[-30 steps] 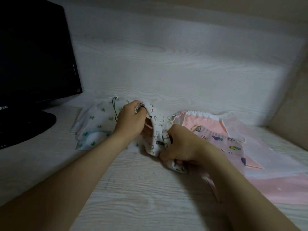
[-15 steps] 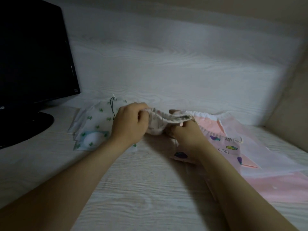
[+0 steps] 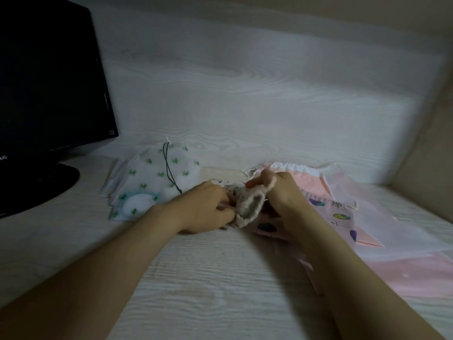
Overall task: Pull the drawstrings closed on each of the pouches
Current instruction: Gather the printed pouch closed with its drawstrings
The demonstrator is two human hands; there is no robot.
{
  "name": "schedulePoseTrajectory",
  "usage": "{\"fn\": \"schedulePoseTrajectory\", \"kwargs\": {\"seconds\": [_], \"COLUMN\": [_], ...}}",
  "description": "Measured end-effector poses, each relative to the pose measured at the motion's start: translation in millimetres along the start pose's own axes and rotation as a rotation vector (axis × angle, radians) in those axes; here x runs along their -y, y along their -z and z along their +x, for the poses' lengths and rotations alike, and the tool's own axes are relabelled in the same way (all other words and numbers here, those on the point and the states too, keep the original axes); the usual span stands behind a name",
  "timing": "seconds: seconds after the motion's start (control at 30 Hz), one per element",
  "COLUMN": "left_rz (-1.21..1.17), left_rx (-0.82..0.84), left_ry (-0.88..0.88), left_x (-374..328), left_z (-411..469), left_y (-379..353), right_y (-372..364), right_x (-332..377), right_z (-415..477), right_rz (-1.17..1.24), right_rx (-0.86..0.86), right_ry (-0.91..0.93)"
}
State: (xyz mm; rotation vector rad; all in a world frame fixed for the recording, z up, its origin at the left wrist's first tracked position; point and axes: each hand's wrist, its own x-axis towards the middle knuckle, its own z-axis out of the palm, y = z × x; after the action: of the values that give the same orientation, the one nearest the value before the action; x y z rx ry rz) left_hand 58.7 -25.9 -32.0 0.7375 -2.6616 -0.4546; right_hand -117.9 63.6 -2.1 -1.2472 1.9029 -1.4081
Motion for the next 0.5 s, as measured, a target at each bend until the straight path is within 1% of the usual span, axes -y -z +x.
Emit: {"fn": "schedulePoseTrajectory", "kwargs": {"seconds": [0.1, 0.17, 0.2, 0.27, 0.33, 0.37, 0.4, 0.5], "left_rz": [0.105, 0.186, 0.226, 0.288, 0.288, 0.267, 0.242, 0.261], "left_rx": [-0.029, -0.049, -0.048, -0.036, -0.019, -0.01, -0.003, -0.07], "left_ry": [0.01, 0.029, 0.035, 0.047, 0.055, 0.06, 0.057, 0.01], "left_x": [-7.2, -7.5, -7.3, -3.8, 2.1, 4.6, 7.2, 14.4], "left_z": [-1.5, -1.5, -1.4, -1.2, -0.6, -0.4, -0.1, 2.7], "left_y": [3.7, 4.7, 4.5, 2.9, 0.4, -0.8, -2.4, -5.6], "right_y": [0.7, -1.3, -2.4, -4.6, -4.5, -4.6, -4.4, 1.7], "right_x": [3.1, -0.1, -2.0, -2.9, -5.3, -7.1, -9.9, -11.7], "right_z": [1.6, 2.7, 2.0, -3.6, -4.0, -3.6, -2.1, 3.0], "right_rz": [0.082, 0.076, 0.069, 0.145, 0.234, 0.214, 0.107, -0.406], "right_rx": [0.04, 0.052, 0.086, 0.184, 0.229, 0.204, 0.145, -0.056], "right_ry": [-0.139, -0.1, -0.051, 0.002, 0.002, 0.012, 0.042, 0.137]}}
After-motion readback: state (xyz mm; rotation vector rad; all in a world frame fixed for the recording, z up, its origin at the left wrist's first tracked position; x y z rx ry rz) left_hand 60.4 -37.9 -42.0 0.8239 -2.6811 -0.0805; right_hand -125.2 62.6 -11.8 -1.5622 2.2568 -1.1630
